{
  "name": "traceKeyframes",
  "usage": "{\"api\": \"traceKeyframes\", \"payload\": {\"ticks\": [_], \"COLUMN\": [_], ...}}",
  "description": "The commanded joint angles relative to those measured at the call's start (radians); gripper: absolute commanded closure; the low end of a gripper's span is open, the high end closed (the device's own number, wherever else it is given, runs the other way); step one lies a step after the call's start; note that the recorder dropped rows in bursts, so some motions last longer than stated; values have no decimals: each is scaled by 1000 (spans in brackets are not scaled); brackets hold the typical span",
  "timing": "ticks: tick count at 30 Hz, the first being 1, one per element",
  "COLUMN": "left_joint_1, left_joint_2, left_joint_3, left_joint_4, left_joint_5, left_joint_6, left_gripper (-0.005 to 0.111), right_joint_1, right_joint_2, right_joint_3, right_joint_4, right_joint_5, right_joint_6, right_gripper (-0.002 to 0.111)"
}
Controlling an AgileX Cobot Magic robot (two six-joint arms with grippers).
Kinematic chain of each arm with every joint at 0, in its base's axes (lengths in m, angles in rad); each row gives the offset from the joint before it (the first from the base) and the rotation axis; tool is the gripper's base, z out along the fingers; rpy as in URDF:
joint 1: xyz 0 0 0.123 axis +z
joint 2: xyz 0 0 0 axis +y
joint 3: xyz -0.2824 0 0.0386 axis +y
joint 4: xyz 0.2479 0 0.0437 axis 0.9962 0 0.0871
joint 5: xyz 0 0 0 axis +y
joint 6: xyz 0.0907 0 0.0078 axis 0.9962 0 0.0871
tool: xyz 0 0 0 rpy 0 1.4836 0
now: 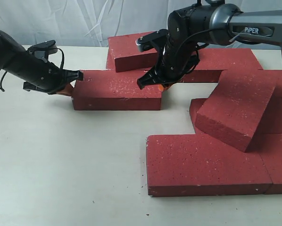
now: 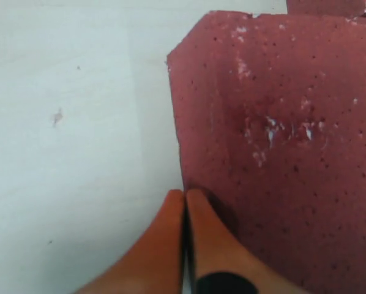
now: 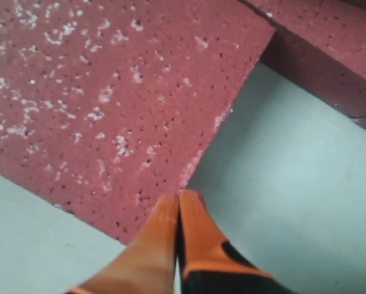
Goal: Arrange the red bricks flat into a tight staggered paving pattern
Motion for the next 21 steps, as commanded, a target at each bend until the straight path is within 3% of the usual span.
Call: {"api": "traceKeyframes", "payload": {"ticks": [1, 15, 18, 21], "left_joint_1": [-19, -69, -71, -71], "left_joint_2": [29, 76, 76, 76], "left_joint_3": [-16, -50, -52, -52], "left_joint_4": [-22, -52, -55, -55], "left_joint_5": [-5, 21, 21, 21], "left_joint_6": [4, 19, 19, 19], "left_gripper": [107, 107, 107, 107], "right_joint_1": [-7, -7, -7, -4], "right_joint_2": [-6, -78, -77, -77], "right_joint_3": [-7, -7, -7, -7], "right_joint_4": [-19, -121, -34, 171], "right_joint_5": [0, 4, 15, 63], "right_joint_6": [2, 23, -8, -195], "right_gripper": [109, 109, 109, 109]}}
